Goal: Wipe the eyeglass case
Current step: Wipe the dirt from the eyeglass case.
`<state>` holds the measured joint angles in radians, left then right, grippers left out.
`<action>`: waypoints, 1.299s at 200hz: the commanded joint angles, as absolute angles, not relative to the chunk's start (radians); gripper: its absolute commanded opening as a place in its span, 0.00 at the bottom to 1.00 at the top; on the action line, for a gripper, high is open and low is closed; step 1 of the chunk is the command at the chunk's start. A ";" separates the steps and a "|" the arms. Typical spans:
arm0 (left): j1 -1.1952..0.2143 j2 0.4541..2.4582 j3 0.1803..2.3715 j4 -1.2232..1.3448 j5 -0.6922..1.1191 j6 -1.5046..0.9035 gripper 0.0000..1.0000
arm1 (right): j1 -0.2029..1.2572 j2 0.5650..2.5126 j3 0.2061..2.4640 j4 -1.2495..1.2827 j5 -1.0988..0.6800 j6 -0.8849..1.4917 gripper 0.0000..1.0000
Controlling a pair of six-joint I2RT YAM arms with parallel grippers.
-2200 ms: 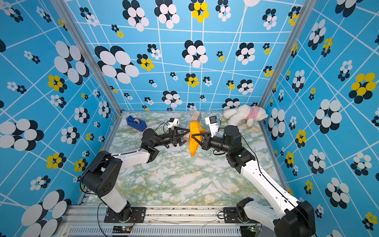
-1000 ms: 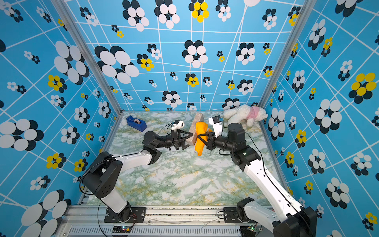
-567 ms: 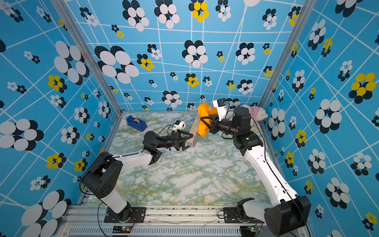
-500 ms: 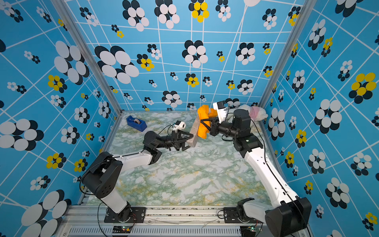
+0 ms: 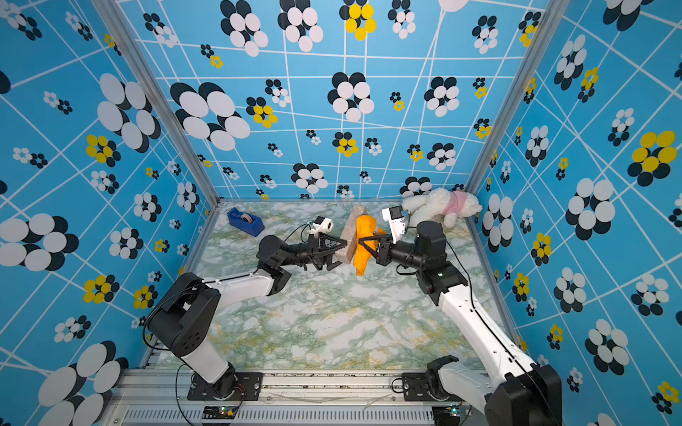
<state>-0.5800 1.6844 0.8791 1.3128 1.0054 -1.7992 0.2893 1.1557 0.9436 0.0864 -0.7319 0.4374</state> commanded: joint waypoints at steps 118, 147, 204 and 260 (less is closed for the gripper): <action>-0.589 1.636 0.925 1.398 1.066 -1.789 0.00 | 0.259 1.159 1.036 0.022 -0.906 0.396 0.00; -0.589 1.650 0.940 1.398 1.053 -1.795 0.00 | 0.367 1.097 0.987 -0.007 -0.879 0.414 0.00; -0.587 1.658 0.927 1.397 1.011 -1.794 0.00 | 0.462 1.092 0.945 0.018 -0.765 0.396 0.00; -0.586 1.664 0.914 1.397 0.969 -1.788 0.00 | 0.396 1.130 1.049 -0.017 -0.728 0.368 0.00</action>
<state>-0.5549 1.6661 0.8928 1.3254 0.9520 -1.8004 0.3981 1.1156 1.0161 -0.0231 -0.7490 0.3790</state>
